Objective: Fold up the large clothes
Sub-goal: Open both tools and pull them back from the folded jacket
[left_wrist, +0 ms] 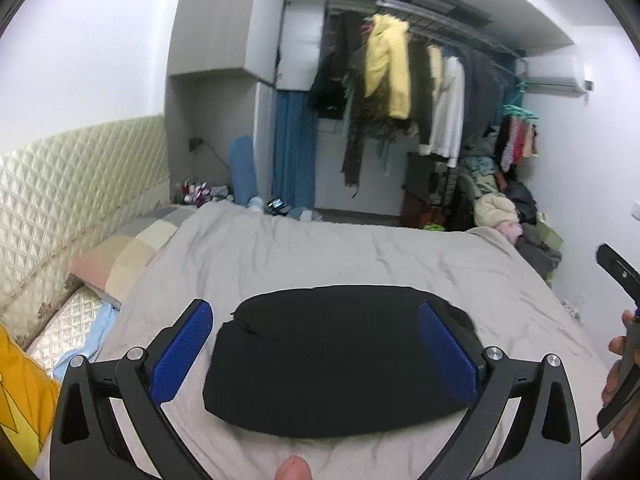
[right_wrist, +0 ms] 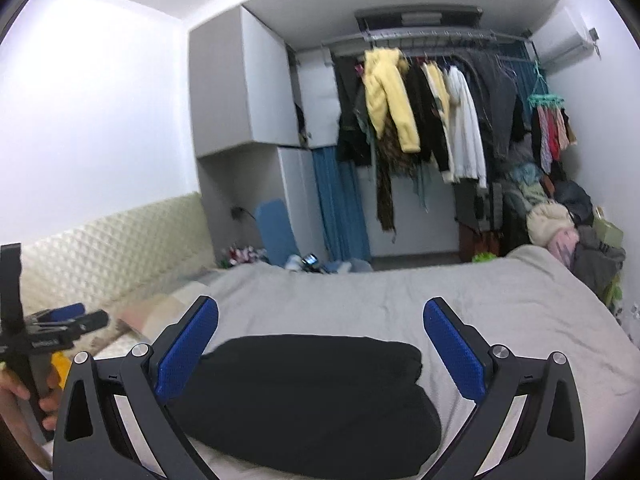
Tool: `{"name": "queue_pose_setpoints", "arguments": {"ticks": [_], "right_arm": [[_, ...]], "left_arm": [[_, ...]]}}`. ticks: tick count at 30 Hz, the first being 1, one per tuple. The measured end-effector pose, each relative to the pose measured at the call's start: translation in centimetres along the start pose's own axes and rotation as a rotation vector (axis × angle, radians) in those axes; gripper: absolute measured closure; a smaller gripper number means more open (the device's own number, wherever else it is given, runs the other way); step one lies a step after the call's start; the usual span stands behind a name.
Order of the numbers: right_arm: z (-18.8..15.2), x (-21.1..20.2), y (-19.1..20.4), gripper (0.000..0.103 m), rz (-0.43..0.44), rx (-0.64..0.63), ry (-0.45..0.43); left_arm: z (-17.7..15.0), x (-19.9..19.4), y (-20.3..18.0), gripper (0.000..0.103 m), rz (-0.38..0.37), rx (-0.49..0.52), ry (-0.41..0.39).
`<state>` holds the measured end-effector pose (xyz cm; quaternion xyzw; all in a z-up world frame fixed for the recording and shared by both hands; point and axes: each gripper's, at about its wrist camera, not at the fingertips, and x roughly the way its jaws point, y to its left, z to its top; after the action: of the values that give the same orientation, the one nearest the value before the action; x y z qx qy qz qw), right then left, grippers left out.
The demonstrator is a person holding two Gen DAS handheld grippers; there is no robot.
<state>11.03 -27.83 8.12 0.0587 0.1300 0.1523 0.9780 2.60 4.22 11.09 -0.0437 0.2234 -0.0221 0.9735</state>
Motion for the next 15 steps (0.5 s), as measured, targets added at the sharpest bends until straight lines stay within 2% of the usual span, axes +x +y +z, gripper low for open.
{"name": "queue_pose_setpoints", "arguments": {"ticks": [4,6,15], "right_arm": [[-1.1,-2.9,2.1,0.0,0.062,0.001,-0.025],[-1.6,-3.9,3.2,0.0,0.085,-0.016,-0.021],[-5.4,-7.0,6.7,0.0,0.071,-0.063,-0.027]], "left_arm": [[-1.7,-4.5,-2.2,0.0,-0.042,-0.004,-0.054],[-2.5,-5.9,-2.7,0.0,-0.026,-0.013,-0.062],[-7.5,-8.3,-3.3,0.0,-0.043,-0.022,0.007]]}}
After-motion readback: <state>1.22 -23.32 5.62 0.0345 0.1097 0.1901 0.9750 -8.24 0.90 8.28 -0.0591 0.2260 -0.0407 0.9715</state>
